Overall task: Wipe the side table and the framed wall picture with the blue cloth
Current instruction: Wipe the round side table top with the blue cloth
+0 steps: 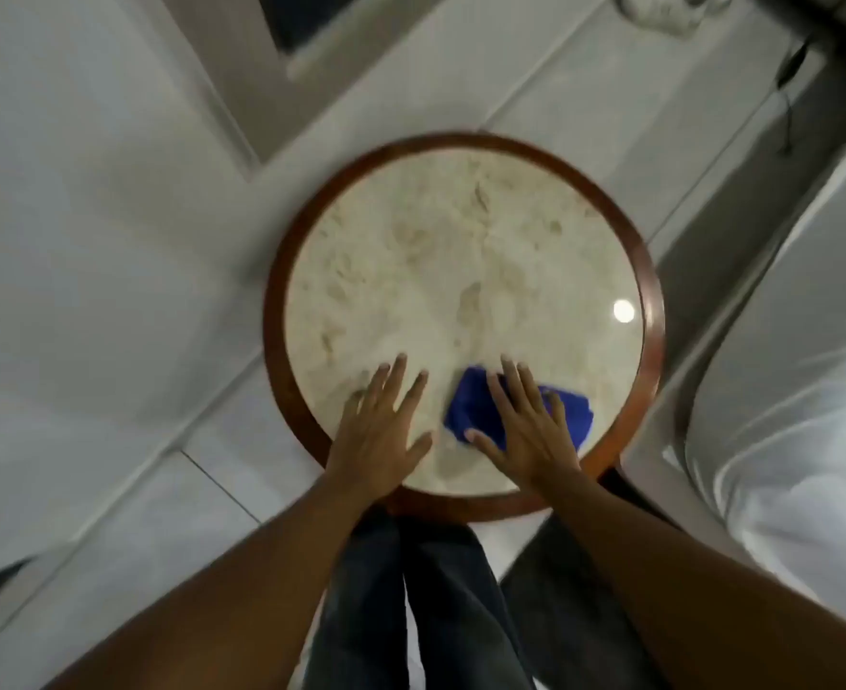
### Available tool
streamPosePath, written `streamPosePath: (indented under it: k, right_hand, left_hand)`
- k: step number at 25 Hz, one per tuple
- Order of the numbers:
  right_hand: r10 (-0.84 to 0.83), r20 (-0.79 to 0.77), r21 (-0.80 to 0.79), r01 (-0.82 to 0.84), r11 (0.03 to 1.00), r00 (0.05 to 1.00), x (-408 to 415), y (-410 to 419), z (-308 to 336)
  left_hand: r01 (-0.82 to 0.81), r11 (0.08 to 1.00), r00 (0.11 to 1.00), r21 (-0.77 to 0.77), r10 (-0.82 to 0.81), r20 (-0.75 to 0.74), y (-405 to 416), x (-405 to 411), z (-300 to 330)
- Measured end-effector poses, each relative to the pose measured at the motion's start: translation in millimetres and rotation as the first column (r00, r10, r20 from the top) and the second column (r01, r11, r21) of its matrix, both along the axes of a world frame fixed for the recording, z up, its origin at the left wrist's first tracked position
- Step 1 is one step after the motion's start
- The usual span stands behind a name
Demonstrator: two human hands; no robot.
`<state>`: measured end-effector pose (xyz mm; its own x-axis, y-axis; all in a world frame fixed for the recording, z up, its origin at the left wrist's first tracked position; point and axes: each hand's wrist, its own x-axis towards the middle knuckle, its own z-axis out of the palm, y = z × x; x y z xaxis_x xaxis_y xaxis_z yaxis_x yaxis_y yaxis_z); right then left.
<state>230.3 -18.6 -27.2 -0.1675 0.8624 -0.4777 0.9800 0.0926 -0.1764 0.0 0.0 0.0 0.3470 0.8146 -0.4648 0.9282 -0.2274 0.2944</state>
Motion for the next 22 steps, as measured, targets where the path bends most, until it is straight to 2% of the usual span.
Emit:
streamPosePath:
  k: [2,5,8,13,18,22]
  right_hand:
    - [-0.087,0.033,0.032,0.086,0.996,0.996,0,-9,-32]
    - [-0.158,0.023,0.157,0.152,0.976,0.987,-6,-12,-55]
    - [-0.172,-0.011,0.209,0.171,0.963,0.985,-5,-9,-53]
    - [-0.248,-0.087,0.183,0.26,0.948,0.965,-19,1,-37]
    - [-0.29,-0.352,0.16,0.363,0.918,0.89,-43,26,23]
    - [-0.215,-0.577,0.219,0.403,0.889,0.788,-80,56,125]
  left_hand:
    - [0.028,0.999,0.999,0.021,-0.029,0.044,0,11,-41]
    - [0.062,0.992,0.998,0.109,-0.062,-0.003,3,11,-67]
    - [0.127,0.976,0.992,0.176,-0.126,-0.019,7,13,-69]
    - [0.247,0.949,0.969,0.197,-0.242,-0.049,27,26,-50]
    - [0.253,0.935,0.967,0.248,-0.238,-0.089,51,14,19]
    - [0.221,0.876,0.975,0.43,-0.182,-0.131,71,-17,134]
